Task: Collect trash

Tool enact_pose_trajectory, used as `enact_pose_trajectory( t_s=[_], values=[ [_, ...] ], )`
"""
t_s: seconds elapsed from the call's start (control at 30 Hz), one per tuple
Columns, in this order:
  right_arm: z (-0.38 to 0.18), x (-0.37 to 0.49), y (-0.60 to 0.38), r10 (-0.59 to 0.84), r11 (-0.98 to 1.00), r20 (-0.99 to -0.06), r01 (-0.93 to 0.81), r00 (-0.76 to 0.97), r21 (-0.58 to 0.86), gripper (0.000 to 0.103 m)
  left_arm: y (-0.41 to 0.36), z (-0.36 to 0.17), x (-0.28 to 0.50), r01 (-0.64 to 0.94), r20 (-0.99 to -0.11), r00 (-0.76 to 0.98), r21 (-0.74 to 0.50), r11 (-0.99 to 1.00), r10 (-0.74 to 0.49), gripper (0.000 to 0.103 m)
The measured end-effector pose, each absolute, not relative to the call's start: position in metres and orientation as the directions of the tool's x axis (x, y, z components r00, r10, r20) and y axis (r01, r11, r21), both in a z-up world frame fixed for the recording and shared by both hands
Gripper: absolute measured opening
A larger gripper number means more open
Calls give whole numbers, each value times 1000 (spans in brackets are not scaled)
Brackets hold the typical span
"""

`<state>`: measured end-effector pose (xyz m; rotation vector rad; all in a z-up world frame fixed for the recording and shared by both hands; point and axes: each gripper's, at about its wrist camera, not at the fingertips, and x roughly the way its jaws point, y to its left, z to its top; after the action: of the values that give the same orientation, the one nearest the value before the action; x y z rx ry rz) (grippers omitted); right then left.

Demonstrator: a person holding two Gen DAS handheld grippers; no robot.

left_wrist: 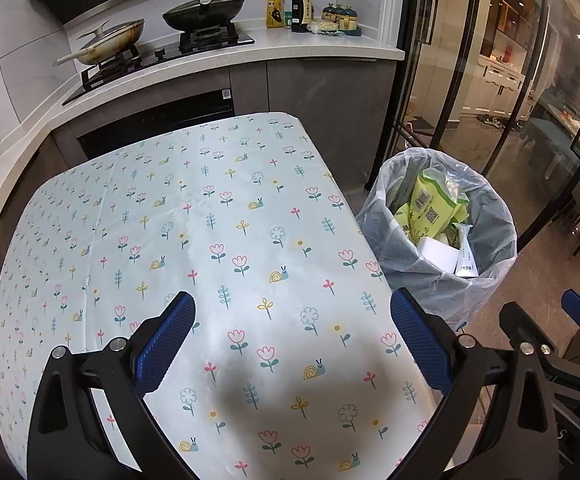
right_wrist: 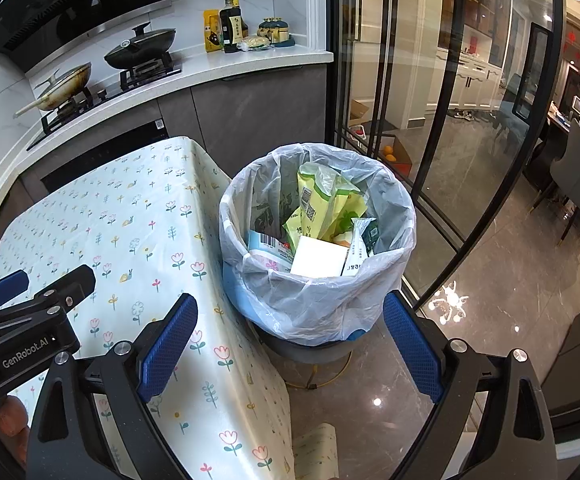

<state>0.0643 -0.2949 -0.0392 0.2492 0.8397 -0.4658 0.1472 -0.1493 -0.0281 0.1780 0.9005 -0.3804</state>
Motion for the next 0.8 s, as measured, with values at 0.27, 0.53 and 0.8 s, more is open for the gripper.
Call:
enact_pose_trajectory(
  t_s=[0.27, 0.53, 0.8],
  values=[
    [-39, 65, -297, -296, 872, -764, 489, 573, 30, 90, -149, -29, 147, 388, -788, 568, 2, 922, -237, 94],
    [-40, 66, -298, -295, 873, -765, 486, 572, 27, 90, -148, -30, 145, 386, -792, 565, 3, 923, -233, 94],
    [-40, 66, -297, -293, 874, -766, 485, 572, 28, 90, -147, -30, 144, 386, -792, 563, 1, 922, -235, 94]
  ],
)
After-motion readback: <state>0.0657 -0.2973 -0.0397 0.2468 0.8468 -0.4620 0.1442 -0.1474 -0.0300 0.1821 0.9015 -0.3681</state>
